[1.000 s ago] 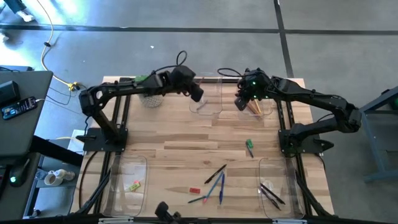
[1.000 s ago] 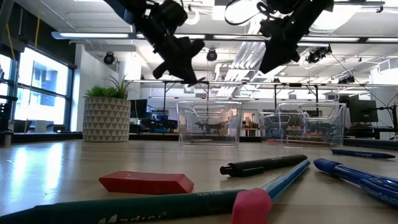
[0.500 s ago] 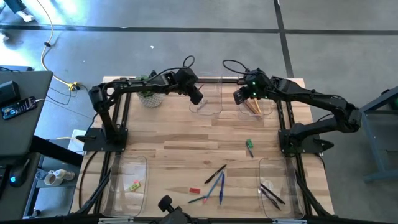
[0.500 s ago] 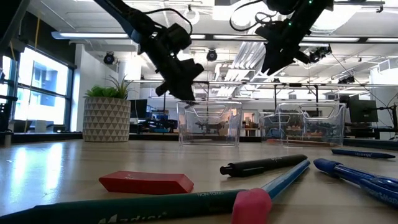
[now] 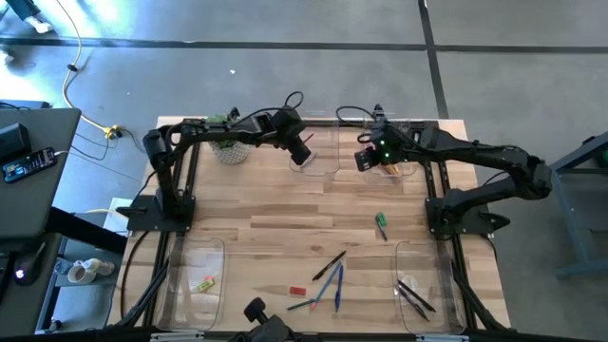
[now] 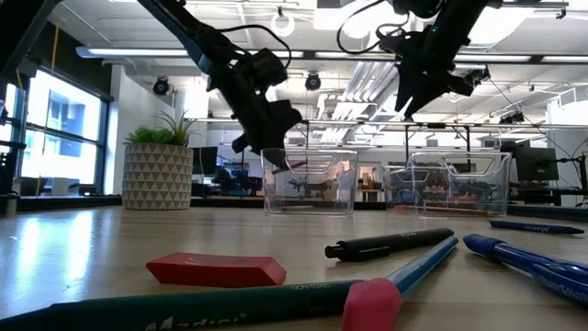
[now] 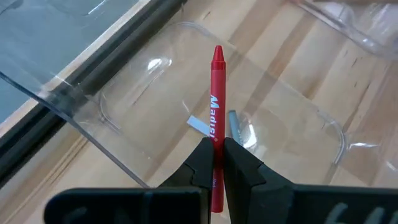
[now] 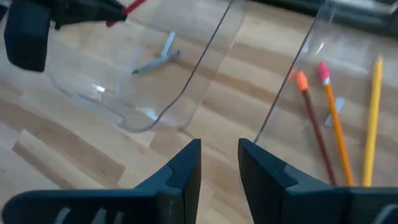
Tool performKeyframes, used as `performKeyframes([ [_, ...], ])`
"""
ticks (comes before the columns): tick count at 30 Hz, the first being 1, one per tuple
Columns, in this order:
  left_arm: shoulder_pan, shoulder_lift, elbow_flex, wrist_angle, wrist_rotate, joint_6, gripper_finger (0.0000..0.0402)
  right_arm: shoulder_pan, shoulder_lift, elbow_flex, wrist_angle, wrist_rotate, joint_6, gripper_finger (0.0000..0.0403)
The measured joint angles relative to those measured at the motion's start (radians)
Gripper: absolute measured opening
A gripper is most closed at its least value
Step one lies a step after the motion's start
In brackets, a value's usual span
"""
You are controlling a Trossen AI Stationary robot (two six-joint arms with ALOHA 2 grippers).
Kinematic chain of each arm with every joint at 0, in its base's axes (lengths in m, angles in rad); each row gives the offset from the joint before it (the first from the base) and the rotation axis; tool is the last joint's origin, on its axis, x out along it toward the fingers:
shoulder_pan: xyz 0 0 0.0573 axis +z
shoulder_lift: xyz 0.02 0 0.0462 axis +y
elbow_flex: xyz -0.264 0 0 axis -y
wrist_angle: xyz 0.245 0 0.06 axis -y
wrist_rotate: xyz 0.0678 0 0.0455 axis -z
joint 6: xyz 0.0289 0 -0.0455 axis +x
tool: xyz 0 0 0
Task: Sort crayons/erasers/pens/pencils in bins
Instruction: Put the red crayon into the top left transparent bin
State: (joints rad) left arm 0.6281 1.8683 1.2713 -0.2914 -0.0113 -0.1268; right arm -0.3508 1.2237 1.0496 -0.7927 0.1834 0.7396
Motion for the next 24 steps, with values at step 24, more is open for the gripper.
performKeyframes([
  [24, 0.0, 0.0, 0.0, -0.062, 0.031, 0.008, 0.001, 0.301, 0.056, -0.045, -0.176, -0.083, 0.315, 0.0099],
])
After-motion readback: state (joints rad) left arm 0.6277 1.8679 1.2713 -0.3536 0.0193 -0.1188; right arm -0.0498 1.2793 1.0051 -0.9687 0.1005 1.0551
